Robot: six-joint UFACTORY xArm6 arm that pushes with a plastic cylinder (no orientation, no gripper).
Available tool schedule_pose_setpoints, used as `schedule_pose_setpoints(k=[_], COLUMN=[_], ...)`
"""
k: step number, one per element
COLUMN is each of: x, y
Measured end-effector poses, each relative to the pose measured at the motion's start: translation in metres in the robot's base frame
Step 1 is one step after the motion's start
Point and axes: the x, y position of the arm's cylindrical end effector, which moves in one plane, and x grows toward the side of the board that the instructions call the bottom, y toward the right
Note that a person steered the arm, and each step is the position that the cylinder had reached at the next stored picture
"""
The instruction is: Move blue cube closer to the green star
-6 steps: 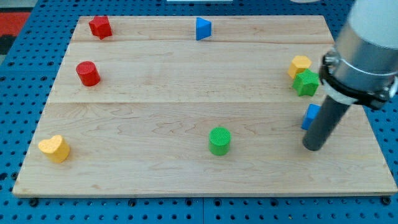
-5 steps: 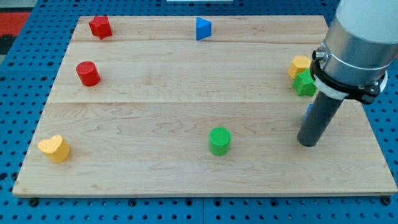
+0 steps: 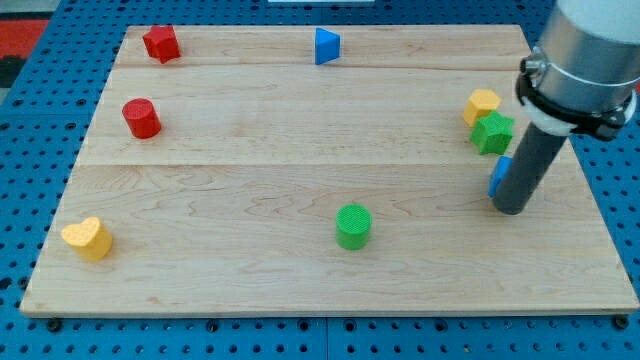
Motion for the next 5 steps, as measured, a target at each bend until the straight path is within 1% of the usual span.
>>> schedule_pose_setpoints(k=[3,5], x=[-0.007,-0.034], y=[0.008,0.008])
